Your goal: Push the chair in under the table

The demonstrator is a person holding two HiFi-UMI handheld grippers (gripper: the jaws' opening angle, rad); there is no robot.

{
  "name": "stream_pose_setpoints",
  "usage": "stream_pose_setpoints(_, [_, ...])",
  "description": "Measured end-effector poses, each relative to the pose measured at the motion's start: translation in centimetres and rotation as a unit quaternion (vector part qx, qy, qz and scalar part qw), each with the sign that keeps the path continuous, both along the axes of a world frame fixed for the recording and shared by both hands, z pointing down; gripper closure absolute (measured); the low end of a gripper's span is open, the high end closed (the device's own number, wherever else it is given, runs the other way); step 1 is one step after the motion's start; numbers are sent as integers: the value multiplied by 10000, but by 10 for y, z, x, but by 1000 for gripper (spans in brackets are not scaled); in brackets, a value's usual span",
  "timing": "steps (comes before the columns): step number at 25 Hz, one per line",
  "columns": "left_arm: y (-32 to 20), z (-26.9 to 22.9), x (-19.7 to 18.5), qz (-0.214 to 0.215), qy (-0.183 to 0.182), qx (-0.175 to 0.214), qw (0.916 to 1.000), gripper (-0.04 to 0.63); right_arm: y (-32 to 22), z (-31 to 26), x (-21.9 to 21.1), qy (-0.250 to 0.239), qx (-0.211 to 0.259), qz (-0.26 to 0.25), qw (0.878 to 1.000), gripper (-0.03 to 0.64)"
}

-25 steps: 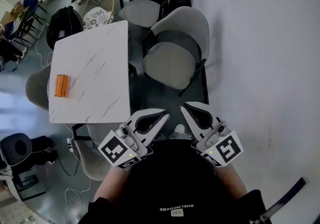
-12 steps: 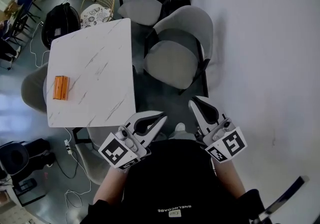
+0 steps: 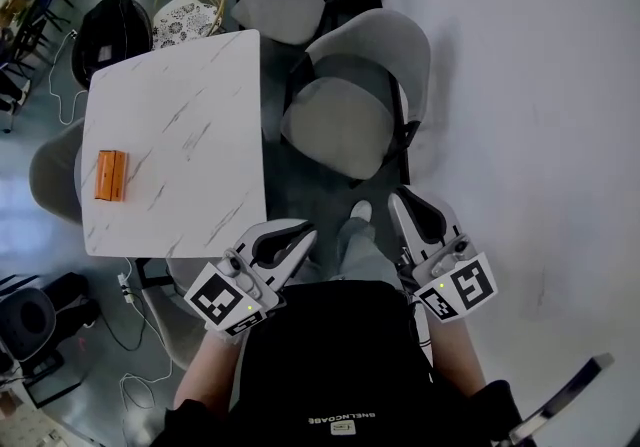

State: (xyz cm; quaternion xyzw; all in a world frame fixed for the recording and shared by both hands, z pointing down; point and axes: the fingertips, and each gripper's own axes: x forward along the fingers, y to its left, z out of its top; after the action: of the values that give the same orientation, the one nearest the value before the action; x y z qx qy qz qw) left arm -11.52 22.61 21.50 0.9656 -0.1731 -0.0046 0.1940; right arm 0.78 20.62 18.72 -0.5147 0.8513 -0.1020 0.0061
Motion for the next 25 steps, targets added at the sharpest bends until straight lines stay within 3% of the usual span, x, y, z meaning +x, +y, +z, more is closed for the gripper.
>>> stream_pose_setpoints(6, [-36,11,40,-255,-176,-33,9995,588,-46,15,45,26,-85,-173,9998,604])
stream_pose_setpoints(16, [-92,32,133,-762,-505,-268,9955,574,-143,55,135,629,-325,-560,9959,603])
stream_pose_setpoints(22, [-104,63,169,-1020,-1197,-352,9869,546,-201,110,192,1822,-729,-569,9789,595])
stream_pose_setpoints(25, [-107,82,183,-1008,-1466,-407,9832,525,-231,134,214,2165,-887,-544,9707,575])
